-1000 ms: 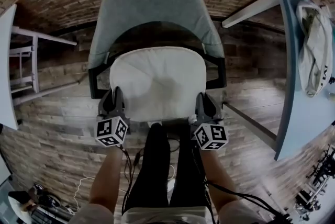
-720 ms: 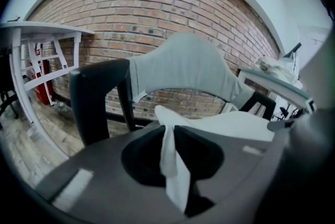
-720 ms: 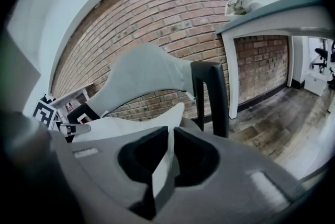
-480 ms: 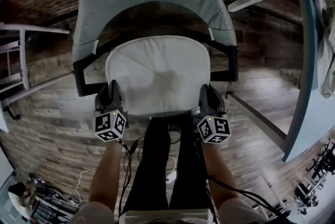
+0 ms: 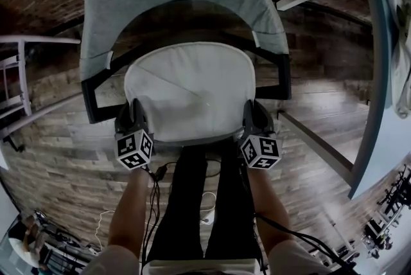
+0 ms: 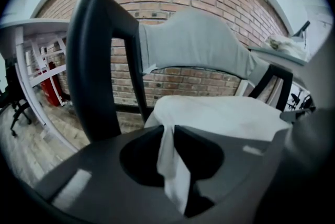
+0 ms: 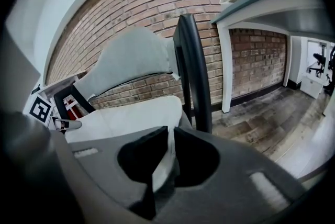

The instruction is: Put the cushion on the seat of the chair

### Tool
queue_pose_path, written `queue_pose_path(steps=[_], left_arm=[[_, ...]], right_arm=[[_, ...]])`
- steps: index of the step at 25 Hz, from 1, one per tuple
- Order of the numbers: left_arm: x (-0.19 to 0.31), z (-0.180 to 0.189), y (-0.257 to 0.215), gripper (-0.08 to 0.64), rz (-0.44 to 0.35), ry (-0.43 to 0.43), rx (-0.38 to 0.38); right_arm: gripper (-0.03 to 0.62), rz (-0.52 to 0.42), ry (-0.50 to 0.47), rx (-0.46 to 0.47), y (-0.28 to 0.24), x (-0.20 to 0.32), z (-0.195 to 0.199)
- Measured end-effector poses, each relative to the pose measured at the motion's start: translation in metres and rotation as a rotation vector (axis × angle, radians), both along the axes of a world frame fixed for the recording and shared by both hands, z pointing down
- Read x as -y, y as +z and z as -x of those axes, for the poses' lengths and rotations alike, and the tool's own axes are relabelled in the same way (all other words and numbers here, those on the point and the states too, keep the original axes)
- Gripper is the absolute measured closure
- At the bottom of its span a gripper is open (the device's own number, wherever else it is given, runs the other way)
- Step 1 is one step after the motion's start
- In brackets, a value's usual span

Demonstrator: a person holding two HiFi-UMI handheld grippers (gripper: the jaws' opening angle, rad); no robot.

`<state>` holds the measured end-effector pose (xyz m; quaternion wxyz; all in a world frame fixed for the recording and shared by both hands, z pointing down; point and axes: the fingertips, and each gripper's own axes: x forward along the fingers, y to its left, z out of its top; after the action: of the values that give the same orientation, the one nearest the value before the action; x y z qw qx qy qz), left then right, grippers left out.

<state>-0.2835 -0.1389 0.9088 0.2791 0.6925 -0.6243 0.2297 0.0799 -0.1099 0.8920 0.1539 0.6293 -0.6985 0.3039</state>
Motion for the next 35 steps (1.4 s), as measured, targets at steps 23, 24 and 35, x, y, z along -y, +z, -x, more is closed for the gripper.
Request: queue_pose_path(steps=[23,24,35], left_arm=[[0.000,0.007,0.012,0.477,0.066,-0.023,0.016],[-0.001,0.008,0.010,0.466,0.066,-0.025,0.014],[-0.008,0.006,-0.032,0.433,0.022,-0.005,0.080]], right_arm=[[0.471,0.112,0.069,-0.038,0.020,-0.001,-0.013],[0.468,0.107,0.074,-0.032,0.017,0.000,-0.013],[0.466,0.057,0.055,-0.027,-0.030,-0.006,-0.013]])
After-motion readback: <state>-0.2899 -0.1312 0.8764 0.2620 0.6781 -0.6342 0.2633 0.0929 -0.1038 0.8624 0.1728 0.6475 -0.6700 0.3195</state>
